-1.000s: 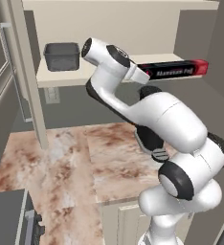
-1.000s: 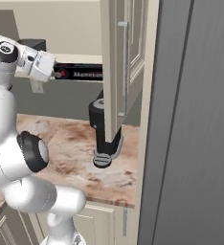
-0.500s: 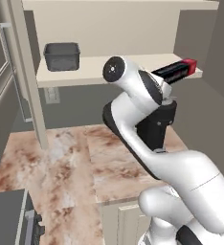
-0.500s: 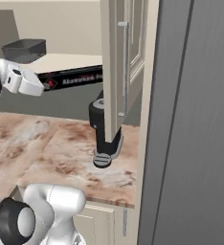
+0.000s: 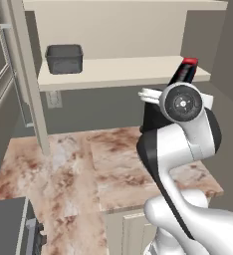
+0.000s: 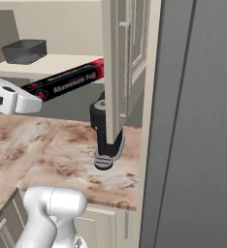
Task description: Retrieve the tupperware and aluminum foil from the cabinet and place them on the dining counter near the plate with fishs to prepare for storing leftovers.
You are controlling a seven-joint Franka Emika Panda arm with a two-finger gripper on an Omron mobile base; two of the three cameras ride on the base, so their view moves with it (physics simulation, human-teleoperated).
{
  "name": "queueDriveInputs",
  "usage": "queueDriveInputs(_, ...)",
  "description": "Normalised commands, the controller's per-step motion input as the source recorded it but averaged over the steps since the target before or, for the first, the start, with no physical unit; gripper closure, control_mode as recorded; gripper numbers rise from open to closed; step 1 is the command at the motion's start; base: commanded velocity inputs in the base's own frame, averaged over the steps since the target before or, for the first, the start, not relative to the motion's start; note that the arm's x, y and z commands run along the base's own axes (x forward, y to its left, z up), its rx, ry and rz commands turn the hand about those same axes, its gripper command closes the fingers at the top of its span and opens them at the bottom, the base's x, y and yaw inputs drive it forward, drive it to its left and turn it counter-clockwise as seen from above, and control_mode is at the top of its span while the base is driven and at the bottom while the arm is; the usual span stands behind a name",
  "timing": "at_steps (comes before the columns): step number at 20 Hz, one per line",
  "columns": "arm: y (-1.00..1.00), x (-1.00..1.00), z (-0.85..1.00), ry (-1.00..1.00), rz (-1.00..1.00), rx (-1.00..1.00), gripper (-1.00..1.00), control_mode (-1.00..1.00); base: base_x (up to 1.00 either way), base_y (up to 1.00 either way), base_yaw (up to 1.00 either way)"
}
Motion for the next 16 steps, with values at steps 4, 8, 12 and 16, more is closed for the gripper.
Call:
queueDriveInputs(4, 0.00, -0.23, 0.05, 0.03, 0.05, -0.02, 1.00, 1.00, -0.75, 0.00, 0.14)
queueDriveInputs(8, 0.00, 0.00, 0.00, 0.00, 0.00, 0.00, 1.00, 1.00, -1.00, 0.00, 0.14)
queueDriveInputs(12, 0.00, 0.00, 0.00, 0.00, 0.00, 0.00, 1.00, 1.00, -1.00, 0.00, 0.02)
queueDriveInputs(16, 0.00, 0.00, 0.00, 0.00, 0.00, 0.00, 1.00, 1.00, -1.00, 0.00, -0.13)
